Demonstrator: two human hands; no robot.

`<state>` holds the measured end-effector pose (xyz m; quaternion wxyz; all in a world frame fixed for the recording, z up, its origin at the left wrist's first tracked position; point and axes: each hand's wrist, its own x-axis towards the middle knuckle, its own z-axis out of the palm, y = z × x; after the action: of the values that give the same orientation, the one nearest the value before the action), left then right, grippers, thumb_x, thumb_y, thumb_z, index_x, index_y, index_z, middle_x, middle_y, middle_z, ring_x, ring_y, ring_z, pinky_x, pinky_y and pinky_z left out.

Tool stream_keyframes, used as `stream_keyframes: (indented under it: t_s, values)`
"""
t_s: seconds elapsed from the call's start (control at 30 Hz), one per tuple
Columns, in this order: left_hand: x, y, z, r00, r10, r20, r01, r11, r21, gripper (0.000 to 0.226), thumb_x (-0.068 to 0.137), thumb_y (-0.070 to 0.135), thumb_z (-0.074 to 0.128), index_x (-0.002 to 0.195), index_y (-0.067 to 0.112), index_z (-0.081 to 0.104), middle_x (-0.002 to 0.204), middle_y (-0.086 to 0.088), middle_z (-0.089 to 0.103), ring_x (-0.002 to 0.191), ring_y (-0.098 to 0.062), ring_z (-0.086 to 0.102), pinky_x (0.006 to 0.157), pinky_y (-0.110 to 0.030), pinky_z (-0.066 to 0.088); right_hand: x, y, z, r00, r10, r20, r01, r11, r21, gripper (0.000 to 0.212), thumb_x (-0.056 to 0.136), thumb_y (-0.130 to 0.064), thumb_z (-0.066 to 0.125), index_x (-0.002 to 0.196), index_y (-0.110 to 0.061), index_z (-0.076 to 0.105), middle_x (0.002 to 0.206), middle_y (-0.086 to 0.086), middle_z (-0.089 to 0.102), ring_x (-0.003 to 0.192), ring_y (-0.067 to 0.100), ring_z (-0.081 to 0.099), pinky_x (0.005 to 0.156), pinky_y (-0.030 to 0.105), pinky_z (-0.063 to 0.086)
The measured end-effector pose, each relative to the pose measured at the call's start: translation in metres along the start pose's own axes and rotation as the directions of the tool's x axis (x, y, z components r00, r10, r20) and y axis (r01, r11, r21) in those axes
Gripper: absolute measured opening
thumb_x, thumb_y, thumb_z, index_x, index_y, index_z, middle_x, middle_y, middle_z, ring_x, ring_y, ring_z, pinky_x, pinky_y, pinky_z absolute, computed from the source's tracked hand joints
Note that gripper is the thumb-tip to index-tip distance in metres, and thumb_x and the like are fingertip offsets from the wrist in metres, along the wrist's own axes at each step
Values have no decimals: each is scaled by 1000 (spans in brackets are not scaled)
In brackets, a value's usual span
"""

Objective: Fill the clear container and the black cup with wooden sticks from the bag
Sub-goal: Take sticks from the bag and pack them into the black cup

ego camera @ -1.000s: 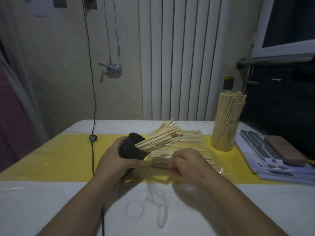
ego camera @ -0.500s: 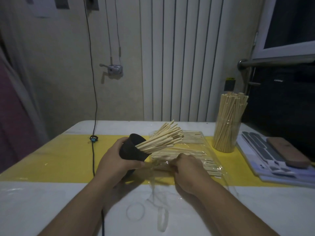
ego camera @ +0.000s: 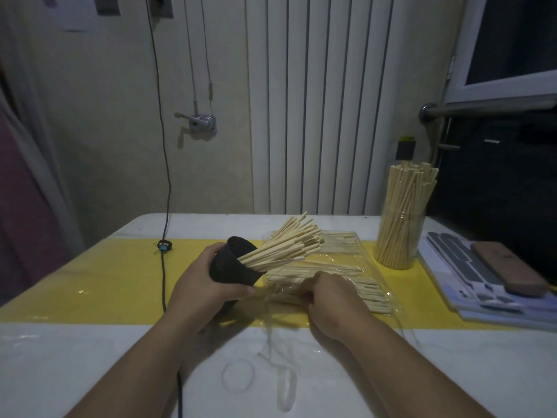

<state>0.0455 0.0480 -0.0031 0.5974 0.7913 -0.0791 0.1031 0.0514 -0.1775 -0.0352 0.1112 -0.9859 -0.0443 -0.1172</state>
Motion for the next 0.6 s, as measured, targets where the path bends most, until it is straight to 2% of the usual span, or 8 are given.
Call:
stream_keyframes:
  t_s: [0.1, 0.23, 0.33, 0.47, 0.6]
  values:
    - [0, 0, -1, 1000, 1, -2, -1, 1000, 18, 71, 52, 12, 93, 101, 48, 58, 89, 32, 67, 82, 10, 62, 67, -24, 46, -1, 0, 1, 999, 34, 8, -34, 998, 44, 34, 85, -22, 53, 110, -40, 68, 110, -5, 67, 104, 26, 61, 88, 31, 49]
    - [0, 1, 0, 1000, 5, -8, -4, 1000, 30, 69, 58, 8, 92, 103, 47, 57, 97, 20, 68, 90, -2, 63, 64, -19, 45, 0, -1, 0, 996, 76, 44, -78, 995, 63, 31, 87, -22, 56, 110, -37, 71, 112, -2, 69, 105, 26, 61, 91, 30, 49]
    - [0, 0, 0, 1000, 5, -7, -4, 999, 32, 69, 59, 9, 92, 103, 47, 57, 98, 21, 68, 90, -2, 63, 64, -20, 45, 2, 1, -4, 990, 76, 115, -85, 994, 75, 25, 89, -32, 65, 113, -32, 71, 116, -1, 69, 111, 26, 60, 96, 31, 47]
    - [0, 0, 0, 1000, -9, -11, 9, 999, 33, 72, 49, 18, 94, 106, 47, 59, 90, 33, 66, 84, 10, 62, 66, -22, 45, 0, 1, -6, 977, 106, 184, -116, 992, 44, 35, 90, -44, 64, 118, -23, 66, 121, 5, 65, 115, 30, 58, 97, 34, 46]
    - [0, 0, 0, 1000, -13, -20, 14, 1000, 27, 71, 57, 8, 93, 109, 43, 60, 90, 32, 67, 82, 12, 62, 66, -21, 45, -2, 1, -5, 981, 100, 167, -113, 991, 72, 31, 91, -39, 63, 115, -20, 64, 117, 6, 66, 111, 30, 60, 92, 32, 48]
